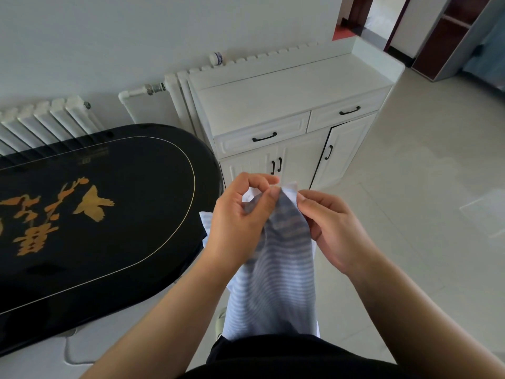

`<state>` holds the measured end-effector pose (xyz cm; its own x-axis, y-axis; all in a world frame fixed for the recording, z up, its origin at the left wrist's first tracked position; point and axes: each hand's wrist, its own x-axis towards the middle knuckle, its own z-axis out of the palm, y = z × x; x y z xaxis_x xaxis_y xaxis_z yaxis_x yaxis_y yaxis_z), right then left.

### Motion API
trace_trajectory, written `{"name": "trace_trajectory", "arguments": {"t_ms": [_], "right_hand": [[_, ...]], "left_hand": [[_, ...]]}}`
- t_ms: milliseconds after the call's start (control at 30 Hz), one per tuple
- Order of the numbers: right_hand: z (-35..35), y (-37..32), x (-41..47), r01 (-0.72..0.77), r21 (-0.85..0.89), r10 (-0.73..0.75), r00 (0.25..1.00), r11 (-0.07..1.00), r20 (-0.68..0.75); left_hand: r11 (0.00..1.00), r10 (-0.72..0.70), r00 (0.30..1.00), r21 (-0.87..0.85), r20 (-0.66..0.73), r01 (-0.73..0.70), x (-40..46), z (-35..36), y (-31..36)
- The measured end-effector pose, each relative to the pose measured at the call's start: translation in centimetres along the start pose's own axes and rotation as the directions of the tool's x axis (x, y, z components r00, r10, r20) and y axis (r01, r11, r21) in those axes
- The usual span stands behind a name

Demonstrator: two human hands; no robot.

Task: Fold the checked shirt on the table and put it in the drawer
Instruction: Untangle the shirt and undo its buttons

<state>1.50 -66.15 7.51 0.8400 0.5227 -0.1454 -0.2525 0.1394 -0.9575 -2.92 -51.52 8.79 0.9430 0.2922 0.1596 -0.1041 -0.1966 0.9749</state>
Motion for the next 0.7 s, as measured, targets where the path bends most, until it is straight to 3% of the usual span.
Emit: {"name": "trace_trajectory", "arguments": {"t_ms": [100, 333, 700], "right_hand": [[0.5, 0.3, 0.1, 0.06, -0.007, -0.06, 0.998, 0.998, -0.009], [1.5, 0.3, 0.9, 0.158, -0.289, -0.221, 0.955, 0.944, -0.2], [1.8, -0.5, 1.2, 0.098, -0.207, -0.152, 0.952, 0.973, -0.267]], "left_hand": [[0.999, 0.006, 1.0, 0.045, -0.021, -0.005, 0.5, -0.2, -0.3], [0.999, -0.024, 1.0, 0.039, -0.004, 0.024, 1.2, -0.5, -0.8], [0.988, -0.139, 0.975, 0.097, 0.174, 0.123, 2.6, -2.5, -0.7]]}}
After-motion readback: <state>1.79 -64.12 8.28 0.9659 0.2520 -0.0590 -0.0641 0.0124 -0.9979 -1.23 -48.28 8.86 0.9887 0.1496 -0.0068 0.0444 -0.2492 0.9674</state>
